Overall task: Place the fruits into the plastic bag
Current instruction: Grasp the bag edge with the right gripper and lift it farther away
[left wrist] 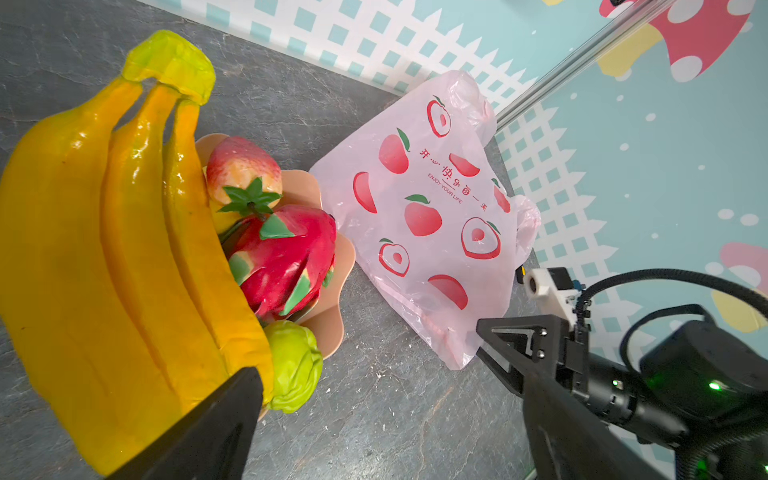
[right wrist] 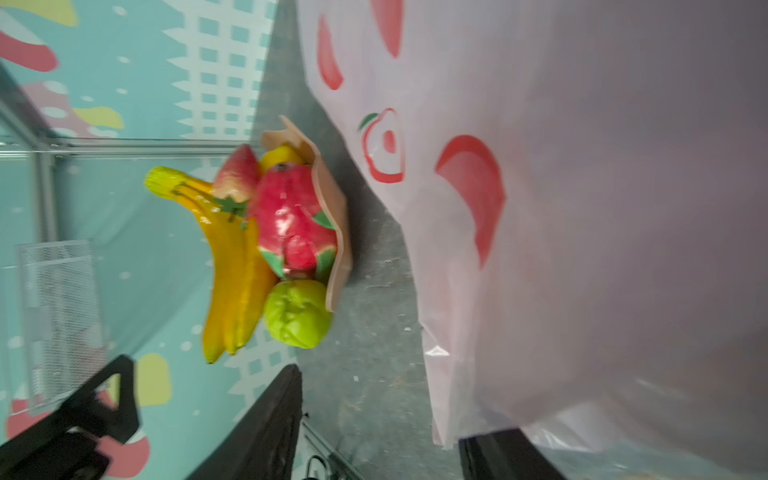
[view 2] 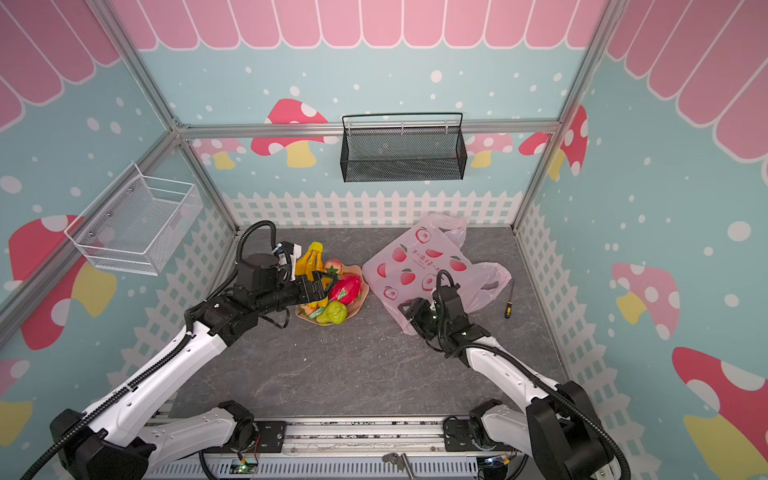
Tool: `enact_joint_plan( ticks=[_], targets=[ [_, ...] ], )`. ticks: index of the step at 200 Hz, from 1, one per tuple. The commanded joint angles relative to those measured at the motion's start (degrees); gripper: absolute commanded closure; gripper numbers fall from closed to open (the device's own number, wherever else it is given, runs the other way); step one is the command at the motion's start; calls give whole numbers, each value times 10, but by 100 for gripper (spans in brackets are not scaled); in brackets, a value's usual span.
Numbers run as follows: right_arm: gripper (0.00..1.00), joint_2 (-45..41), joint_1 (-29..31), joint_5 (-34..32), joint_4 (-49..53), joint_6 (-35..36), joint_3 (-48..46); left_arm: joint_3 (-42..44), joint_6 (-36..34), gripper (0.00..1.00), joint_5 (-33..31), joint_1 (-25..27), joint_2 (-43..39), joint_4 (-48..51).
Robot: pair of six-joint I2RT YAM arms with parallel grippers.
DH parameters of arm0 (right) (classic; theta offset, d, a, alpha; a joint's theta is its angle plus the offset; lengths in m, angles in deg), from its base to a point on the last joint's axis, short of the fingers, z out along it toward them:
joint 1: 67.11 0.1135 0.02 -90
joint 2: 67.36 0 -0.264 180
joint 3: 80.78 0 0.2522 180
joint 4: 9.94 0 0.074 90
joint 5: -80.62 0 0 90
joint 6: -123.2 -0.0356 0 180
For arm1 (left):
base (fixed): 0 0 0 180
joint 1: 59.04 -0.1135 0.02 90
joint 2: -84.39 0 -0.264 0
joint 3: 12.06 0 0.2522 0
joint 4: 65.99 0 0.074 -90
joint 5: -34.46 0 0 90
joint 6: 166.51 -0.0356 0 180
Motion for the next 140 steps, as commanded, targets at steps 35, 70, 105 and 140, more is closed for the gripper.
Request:
enact_joint_plan(
  ticks=[35,70,105,140],
  targets=[
    [24,-42,16,-70,233,157,209,-38,16,2,-41,43,25,0],
    [21,18,-5,-62,311,308,326,-48,22,2,-53,59,44,0],
    [19,98,-143,-47,352,470,396,-62,20,2,-62,82,52,0],
    [21,232,-262,-45,357,665,463,-70,21,2,-64,107,61,1]
  ],
)
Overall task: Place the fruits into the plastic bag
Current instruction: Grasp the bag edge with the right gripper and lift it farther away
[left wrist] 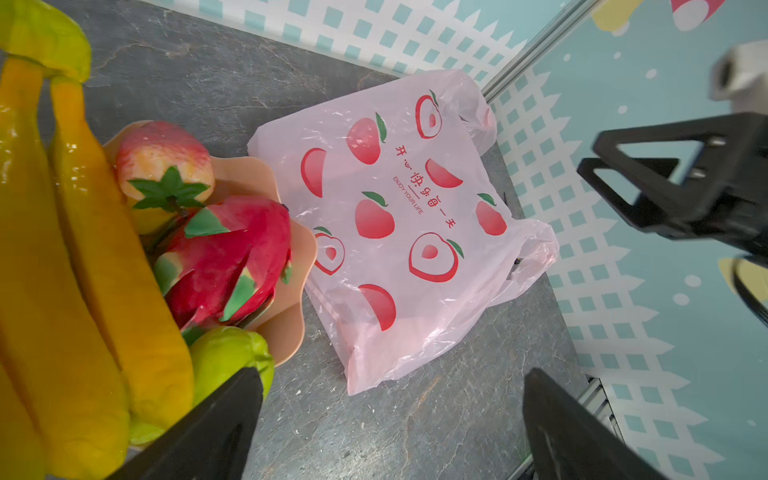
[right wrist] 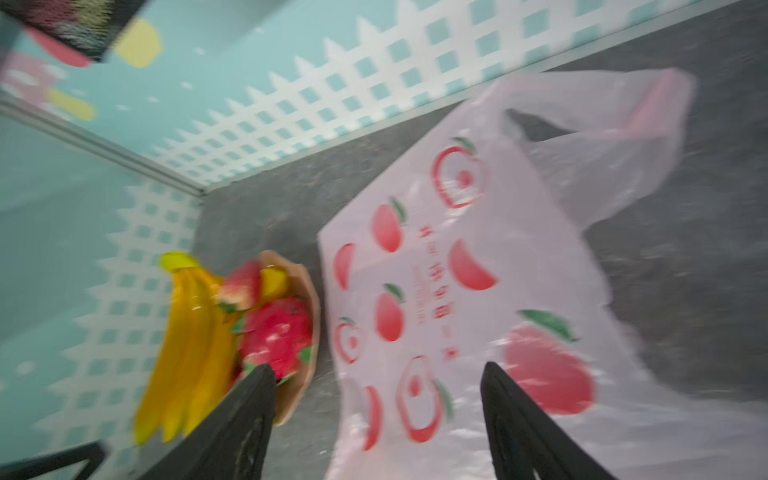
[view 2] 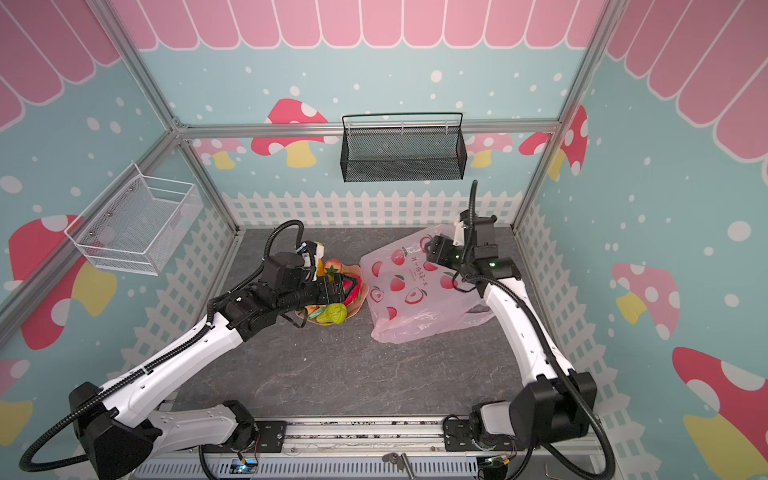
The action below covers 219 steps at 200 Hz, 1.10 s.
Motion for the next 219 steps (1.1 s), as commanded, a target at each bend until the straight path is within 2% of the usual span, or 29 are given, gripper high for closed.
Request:
enact_joint_plan(
  ticks=[1,11,34,77,116,136,172,184,219],
  targets=[
    [22,88,-50,11,45,192,54,-20,9,2,-12,13,4,1],
    [22,136,-69,1,59,227,81,-21,9,2,-12,18,5,1],
    [21,216,-119,98,55,257,136,-25,5,2,-12,22,2,12],
    [22,318,-129,187,35,275,177,-22,-6,2,-27,23,-12,31],
    [26,334,-128,237,10,282,145,-12,-5,1,-38,23,-18,31],
    [28,330,-129,241,3,282,127,-12,-6,1,-40,23,-14,30],
    [37,312,-128,241,-5,280,101,-23,-13,1,-32,23,2,26],
    [44,307,-129,240,-6,281,96,-28,-14,1,-26,23,8,24],
    [78,282,-128,247,-15,267,81,-41,-15,1,-8,23,29,19]
  ],
)
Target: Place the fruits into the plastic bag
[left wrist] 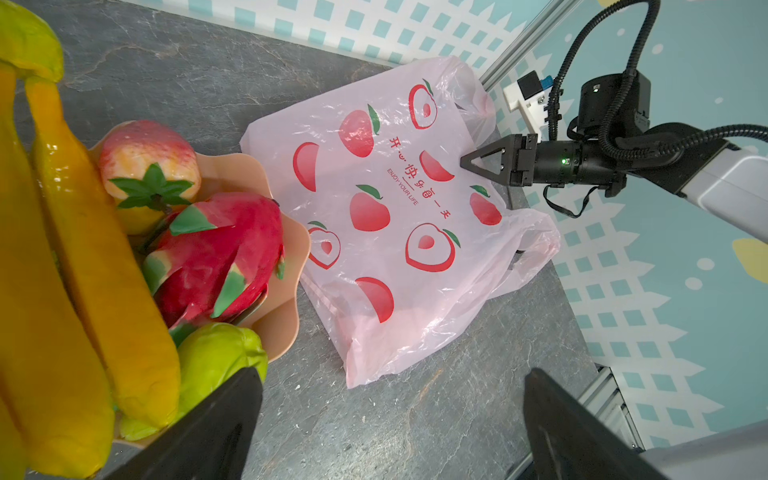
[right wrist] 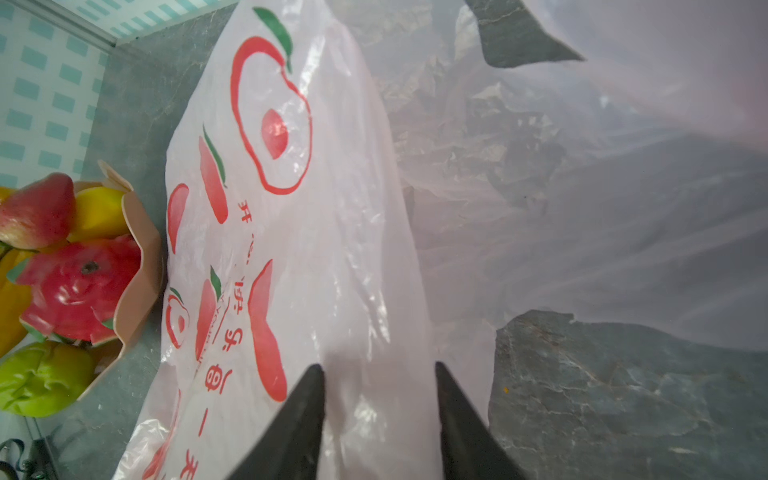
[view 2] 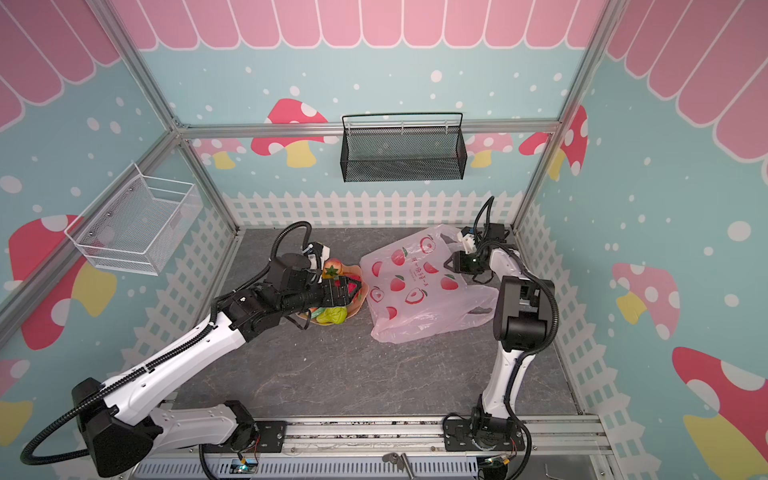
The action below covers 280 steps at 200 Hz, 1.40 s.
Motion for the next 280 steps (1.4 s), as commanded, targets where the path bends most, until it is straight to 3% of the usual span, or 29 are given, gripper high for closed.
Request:
enact_joint_plan(
  ticks=[1,13,36,93,114,161,195,216,249,267,280],
  targets=[
    [79,-43,1,18,-10,2,-9,-23,-5,1,14,2,14,1],
    [90,-56,1,17,-11,-9,-7,-24,-5,1,16,2,18,-1],
    [100,-89,1,-11,-9,-26,8,-22,-5,1,22,3,22,-4],
    [100,-133,1,-125,64,-10,106,-21,-3,2,28,3,28,-15],
    [100,-146,-2,-170,68,-44,129,-24,-4,2,31,3,32,-17],
    [100,-172,-10,-165,-14,-283,140,-35,-6,1,43,3,51,-21],
    [100,-267,-8,-193,-219,-539,-44,-46,-3,2,41,3,65,-28],
    [100,-322,12,-253,-297,-684,-160,-45,1,2,45,4,74,-41],
    [100,-374,120,-392,-356,-834,-262,-41,16,2,57,12,103,-60],
    [89,-393,180,-463,-367,-904,-298,-47,24,2,59,17,120,-62],
    [77,-401,194,-455,-349,-932,-311,-47,34,2,53,17,128,-63]
  ],
)
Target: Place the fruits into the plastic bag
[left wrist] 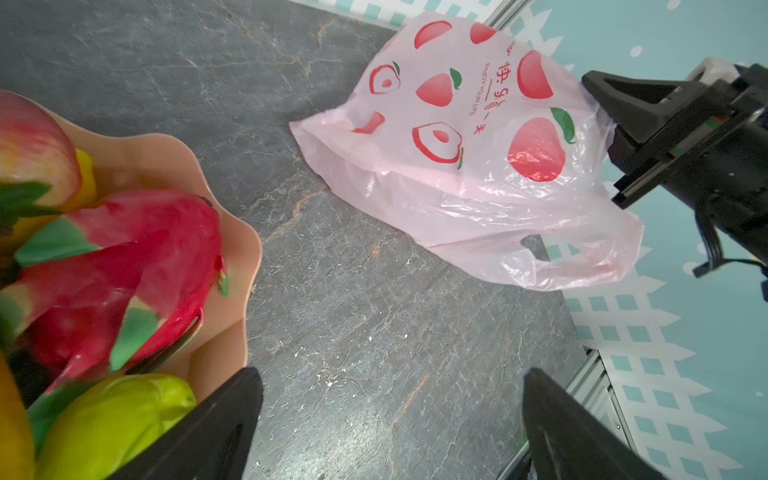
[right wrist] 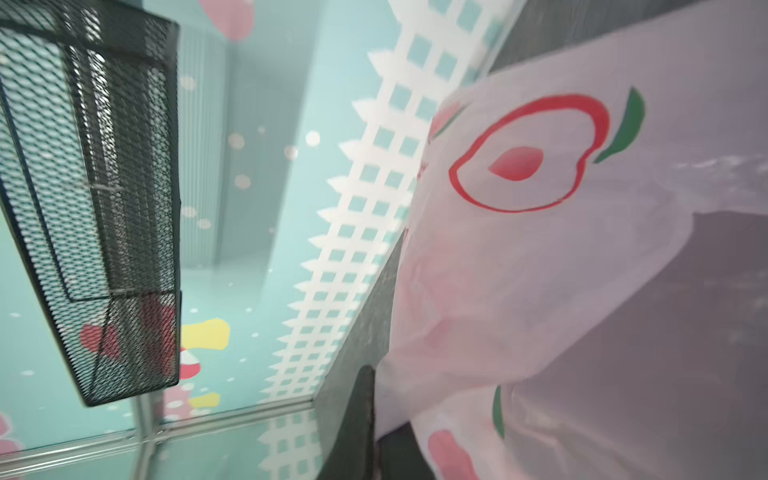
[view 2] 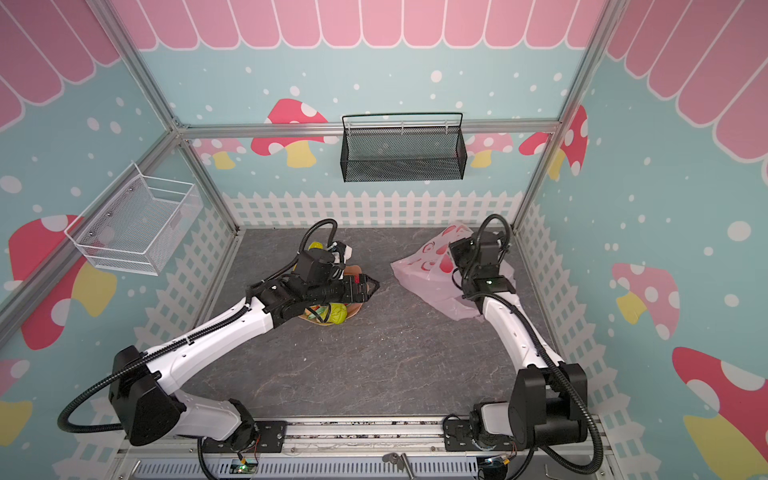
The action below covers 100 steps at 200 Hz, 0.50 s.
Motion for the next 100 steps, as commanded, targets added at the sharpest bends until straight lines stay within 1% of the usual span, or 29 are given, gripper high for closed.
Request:
enact_joint_plan(
  ticks=[1,10,23,32,44,59,72,80,85,86,87,92,100],
  targets=[
    [75,-28,30,-82,-32,-144,-23,-16,24,2,3,5,14,-12],
    [65,-35,35,-65,-22,-155,-33,-16,28,2,0,5,18,-12],
    [56,-51,40,-25,-22,-159,-54,-15,37,2,-2,5,22,-12],
    [51,-66,42,1,-10,-141,-58,-14,43,2,0,5,23,-12],
    [43,-90,46,19,40,-103,-47,-14,50,2,2,5,23,-12],
    [39,-126,50,31,102,-24,-23,-11,60,2,0,5,22,-12],
    [31,-146,50,36,154,55,6,-10,67,2,1,5,22,-9],
    [29,-151,50,46,170,120,24,-11,71,2,5,5,23,-8],
    [26,-151,50,53,185,162,39,-12,75,2,8,4,23,-8],
    [26,-149,50,55,192,183,46,-12,76,2,8,5,24,-7],
    [26,-149,50,55,192,183,46,-12,77,2,9,5,24,-7],
    [25,-142,50,64,209,226,62,-14,79,2,12,4,25,-8],
    [20,-126,50,84,233,300,91,-18,83,2,17,5,27,-7]
  ],
)
